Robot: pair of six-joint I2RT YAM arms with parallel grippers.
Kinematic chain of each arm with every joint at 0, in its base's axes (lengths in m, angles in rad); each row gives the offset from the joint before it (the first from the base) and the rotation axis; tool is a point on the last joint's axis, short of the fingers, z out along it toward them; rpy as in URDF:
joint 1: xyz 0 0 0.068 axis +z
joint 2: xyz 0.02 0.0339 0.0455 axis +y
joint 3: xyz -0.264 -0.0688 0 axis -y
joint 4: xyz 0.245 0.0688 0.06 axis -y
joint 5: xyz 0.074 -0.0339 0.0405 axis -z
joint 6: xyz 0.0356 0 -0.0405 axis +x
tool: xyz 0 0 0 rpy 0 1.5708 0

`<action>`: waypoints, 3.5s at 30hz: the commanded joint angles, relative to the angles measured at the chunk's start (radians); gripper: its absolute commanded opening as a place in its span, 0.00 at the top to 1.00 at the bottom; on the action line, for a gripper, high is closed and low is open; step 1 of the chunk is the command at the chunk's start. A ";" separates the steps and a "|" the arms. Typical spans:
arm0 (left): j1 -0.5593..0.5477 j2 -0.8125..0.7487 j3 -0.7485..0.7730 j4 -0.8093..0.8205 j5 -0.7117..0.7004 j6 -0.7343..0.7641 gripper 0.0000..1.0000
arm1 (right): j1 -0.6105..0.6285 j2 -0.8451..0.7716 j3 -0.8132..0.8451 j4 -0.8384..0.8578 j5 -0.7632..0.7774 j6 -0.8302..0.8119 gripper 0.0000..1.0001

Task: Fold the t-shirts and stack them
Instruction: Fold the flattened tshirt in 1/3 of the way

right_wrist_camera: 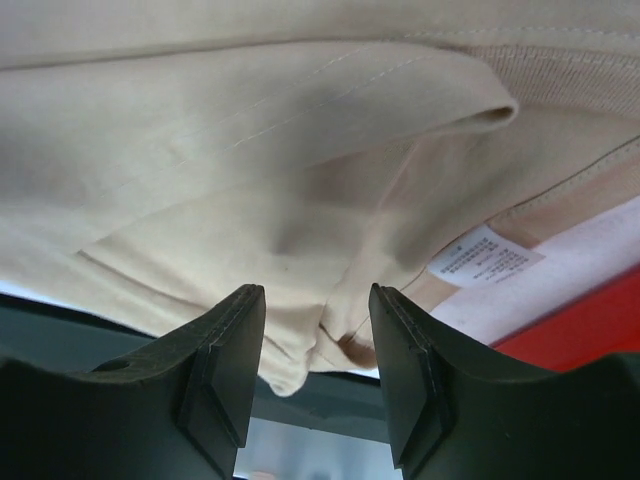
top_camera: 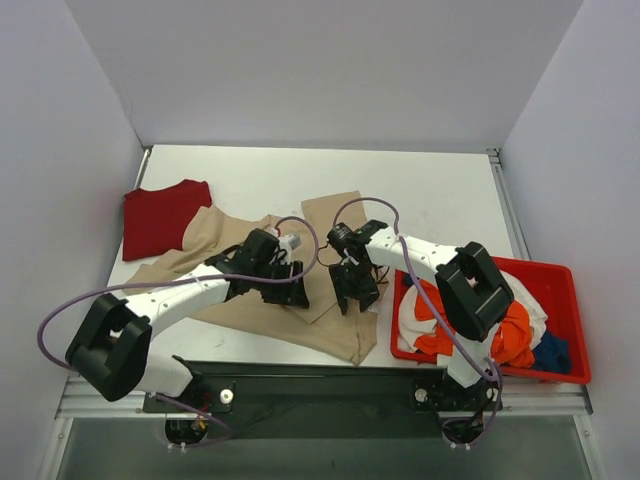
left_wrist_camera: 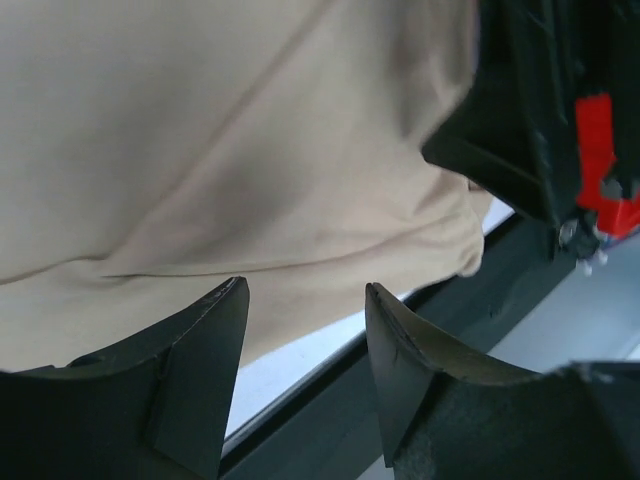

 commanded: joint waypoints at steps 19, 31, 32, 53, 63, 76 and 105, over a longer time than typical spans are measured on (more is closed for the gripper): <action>-0.144 0.204 0.146 -0.057 -0.048 -0.033 0.42 | -0.064 -0.014 -0.075 0.009 0.029 0.057 0.53; -0.201 0.241 0.143 -0.037 -0.194 -0.018 0.46 | -0.109 -0.045 -0.126 0.034 -0.005 0.083 0.53; -0.204 0.243 0.141 -0.034 -0.220 -0.016 0.46 | -0.112 -0.045 -0.127 0.038 -0.007 0.086 0.53; -0.256 0.302 0.163 -0.055 -0.288 0.004 0.67 | -0.146 -0.093 -0.176 0.066 -0.021 0.122 0.53; -0.260 0.293 0.163 -0.072 -0.306 -0.008 1.00 | -0.165 -0.109 -0.198 0.074 -0.021 0.134 0.53; -0.213 0.209 0.224 -0.114 -0.245 -0.037 1.00 | -0.181 -0.114 -0.176 0.072 -0.017 0.134 0.53; 0.048 0.287 0.230 -0.013 -0.069 -0.042 1.00 | -0.225 0.015 0.026 0.051 -0.051 0.077 0.53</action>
